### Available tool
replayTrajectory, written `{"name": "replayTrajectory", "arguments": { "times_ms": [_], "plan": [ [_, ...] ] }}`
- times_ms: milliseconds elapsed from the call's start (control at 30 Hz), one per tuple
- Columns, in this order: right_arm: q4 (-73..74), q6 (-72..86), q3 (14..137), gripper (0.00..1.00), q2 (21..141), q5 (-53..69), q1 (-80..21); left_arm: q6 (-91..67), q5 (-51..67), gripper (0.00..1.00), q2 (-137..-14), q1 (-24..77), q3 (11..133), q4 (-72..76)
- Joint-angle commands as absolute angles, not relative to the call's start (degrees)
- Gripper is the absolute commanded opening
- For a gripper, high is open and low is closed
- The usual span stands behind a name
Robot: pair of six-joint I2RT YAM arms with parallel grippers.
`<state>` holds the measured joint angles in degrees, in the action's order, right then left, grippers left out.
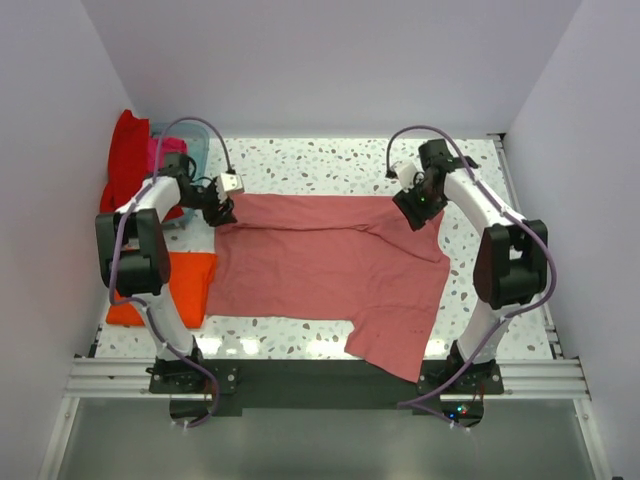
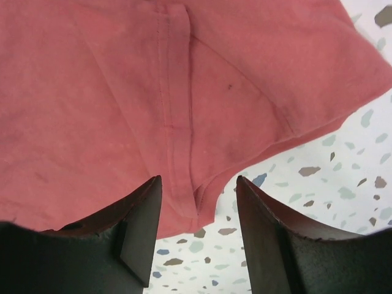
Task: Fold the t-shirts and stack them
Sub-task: Fold the tshirt
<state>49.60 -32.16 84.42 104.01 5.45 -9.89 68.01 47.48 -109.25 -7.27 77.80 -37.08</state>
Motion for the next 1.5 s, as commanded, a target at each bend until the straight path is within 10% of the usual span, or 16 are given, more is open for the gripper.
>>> {"name": "replayTrajectory", "arguments": {
  "times_ms": [0,733,967,1467],
  "plan": [
    [55.98,-29.97,88.07,0.55,104.94,5.62,-8.70,74.26,44.48,0.54,-111.17,-5.54,80.41,-43.23],
    [58.45,-30.06,82.88,0.49,111.27,5.71,-8.44,83.41,37.62,0.34,-114.79,-4.48,85.43,-53.97],
    [71.08,-35.24,92.10,0.24,115.66,15.72,-8.26,84.81,37.18,0.14,-114.26,-4.48,85.25,-55.98],
    [56.87,-22.77,103.79,0.44,123.04,15.30,-10.89,85.52,37.35,0.00,-115.49,-4.48,87.71,-57.22]
  ]
}}
